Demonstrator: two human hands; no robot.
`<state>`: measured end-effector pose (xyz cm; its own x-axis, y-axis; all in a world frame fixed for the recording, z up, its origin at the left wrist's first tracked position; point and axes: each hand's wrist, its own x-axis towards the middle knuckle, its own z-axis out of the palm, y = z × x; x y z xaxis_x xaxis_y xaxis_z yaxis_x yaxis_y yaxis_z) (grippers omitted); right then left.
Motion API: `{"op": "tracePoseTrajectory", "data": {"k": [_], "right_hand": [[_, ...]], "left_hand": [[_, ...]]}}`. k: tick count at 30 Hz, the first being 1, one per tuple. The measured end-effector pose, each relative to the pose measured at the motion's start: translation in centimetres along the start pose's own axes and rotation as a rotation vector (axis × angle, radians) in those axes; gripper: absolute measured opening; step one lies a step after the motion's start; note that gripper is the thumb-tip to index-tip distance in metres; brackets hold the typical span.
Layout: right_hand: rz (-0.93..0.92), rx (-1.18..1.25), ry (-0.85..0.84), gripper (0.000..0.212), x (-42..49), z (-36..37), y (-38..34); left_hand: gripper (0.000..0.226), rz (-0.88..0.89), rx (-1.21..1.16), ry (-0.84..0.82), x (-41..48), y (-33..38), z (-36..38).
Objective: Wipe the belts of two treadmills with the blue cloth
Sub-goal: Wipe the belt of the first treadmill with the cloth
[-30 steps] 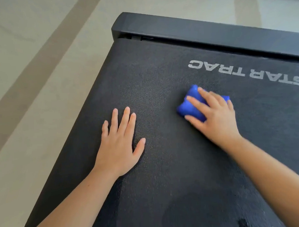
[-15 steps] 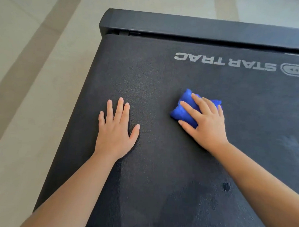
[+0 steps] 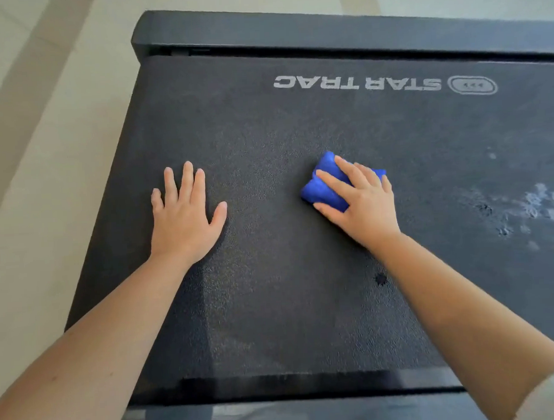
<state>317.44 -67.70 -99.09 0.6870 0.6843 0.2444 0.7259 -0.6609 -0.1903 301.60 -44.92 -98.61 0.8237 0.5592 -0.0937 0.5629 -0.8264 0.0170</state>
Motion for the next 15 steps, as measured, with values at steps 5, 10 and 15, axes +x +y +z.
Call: {"op": "tracePoseTrajectory", "data": {"k": [5, 10, 15], "right_hand": [[0.16, 0.037, 0.02, 0.054, -1.7, 0.2, -2.6], [0.077, 0.055, 0.053, 0.051, -10.9, -0.9, -8.4], [-0.058, 0.024, 0.006, 0.047, -11.8, -1.5, -7.4]], "left_hand": [[0.068, -0.001, 0.001, 0.002, 0.1, -0.1, 0.1], [0.067, 0.0, -0.018, 0.009, 0.0, 0.0, -0.1], [0.067, 0.003, -0.034, 0.005, 0.0, -0.1, -0.2]]}}
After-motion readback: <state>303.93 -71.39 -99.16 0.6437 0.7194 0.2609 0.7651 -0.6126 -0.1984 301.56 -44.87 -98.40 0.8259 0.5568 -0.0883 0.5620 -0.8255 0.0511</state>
